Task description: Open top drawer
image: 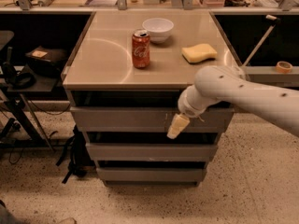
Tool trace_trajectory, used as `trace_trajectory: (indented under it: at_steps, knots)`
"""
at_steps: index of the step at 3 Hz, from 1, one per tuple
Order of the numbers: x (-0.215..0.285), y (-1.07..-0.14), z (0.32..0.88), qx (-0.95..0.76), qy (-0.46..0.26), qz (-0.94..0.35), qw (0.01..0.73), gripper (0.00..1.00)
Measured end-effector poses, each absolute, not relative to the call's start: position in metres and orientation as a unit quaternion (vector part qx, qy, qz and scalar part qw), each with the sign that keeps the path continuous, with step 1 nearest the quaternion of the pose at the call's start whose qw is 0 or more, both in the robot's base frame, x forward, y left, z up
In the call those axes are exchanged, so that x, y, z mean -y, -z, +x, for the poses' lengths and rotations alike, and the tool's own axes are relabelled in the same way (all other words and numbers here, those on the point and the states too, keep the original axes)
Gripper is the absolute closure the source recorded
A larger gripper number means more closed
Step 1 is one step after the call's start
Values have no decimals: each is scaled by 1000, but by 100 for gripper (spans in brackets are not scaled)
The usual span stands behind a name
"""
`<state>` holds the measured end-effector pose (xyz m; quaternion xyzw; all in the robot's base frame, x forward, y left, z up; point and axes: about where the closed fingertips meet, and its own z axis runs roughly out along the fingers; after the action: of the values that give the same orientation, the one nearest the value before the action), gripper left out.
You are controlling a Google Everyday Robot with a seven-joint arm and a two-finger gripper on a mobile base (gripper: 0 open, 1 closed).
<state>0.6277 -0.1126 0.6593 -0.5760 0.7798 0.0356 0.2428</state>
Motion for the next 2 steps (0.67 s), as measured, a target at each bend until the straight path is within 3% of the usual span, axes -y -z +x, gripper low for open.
trace_trajectory:
  at_steps: [2]
  knots:
    - [113, -657, 639, -777, -11, -583, 237, 0]
